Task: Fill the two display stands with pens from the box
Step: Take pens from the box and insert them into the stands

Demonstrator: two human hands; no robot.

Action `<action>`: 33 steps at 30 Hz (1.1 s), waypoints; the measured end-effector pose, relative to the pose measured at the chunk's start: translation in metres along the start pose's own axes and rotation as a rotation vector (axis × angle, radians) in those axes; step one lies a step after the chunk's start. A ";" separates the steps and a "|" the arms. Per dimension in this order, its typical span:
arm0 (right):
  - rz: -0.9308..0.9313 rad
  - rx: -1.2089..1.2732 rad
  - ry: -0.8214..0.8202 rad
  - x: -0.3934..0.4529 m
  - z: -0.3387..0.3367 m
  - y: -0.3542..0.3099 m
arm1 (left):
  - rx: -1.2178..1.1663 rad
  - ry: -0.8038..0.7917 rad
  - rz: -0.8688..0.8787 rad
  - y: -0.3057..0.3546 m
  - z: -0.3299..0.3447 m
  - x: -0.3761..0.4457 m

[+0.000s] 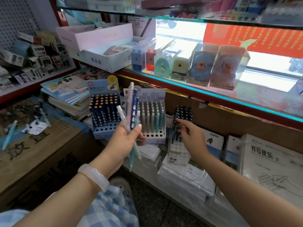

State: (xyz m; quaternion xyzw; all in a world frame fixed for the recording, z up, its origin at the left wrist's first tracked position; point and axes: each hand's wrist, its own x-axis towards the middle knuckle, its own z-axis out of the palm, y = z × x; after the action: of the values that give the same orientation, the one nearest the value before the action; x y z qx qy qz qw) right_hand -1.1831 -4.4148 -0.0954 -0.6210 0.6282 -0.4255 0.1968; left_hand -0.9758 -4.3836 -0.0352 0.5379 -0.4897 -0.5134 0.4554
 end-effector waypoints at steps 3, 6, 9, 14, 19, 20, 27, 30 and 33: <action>0.070 0.116 0.035 0.005 -0.008 -0.022 | -0.015 -0.076 -0.044 0.004 -0.003 -0.003; 0.194 0.366 -0.189 0.005 -0.010 -0.060 | -0.064 -0.112 -0.068 0.013 -0.005 -0.004; 0.246 0.603 -0.492 -0.003 -0.003 -0.093 | -0.093 -0.156 -0.072 0.021 -0.009 -0.008; 0.212 0.601 -0.492 -0.010 0.017 -0.110 | 0.023 -0.143 -0.090 0.024 -0.019 -0.013; 0.263 0.635 -0.506 -0.005 0.023 -0.111 | -0.036 -0.074 -0.089 0.020 -0.023 -0.010; 0.289 0.665 -0.486 -0.003 0.022 -0.111 | -0.077 -0.030 -0.103 0.018 -0.023 -0.008; 0.414 0.757 -0.184 0.033 -0.004 -0.097 | 0.001 0.219 -0.167 0.002 -0.046 0.006; 0.338 0.545 -0.085 0.044 -0.002 -0.082 | 0.015 0.211 -0.158 -0.002 -0.052 0.010; 0.225 0.328 -0.064 0.048 0.010 -0.070 | -0.016 0.193 -0.144 -0.006 -0.054 0.014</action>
State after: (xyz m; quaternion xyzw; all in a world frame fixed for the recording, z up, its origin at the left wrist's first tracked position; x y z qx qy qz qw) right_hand -1.1398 -4.4539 -0.0330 -0.5197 0.6094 -0.4773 0.3616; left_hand -0.9213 -4.3976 -0.0393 0.6148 -0.3995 -0.4945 0.4667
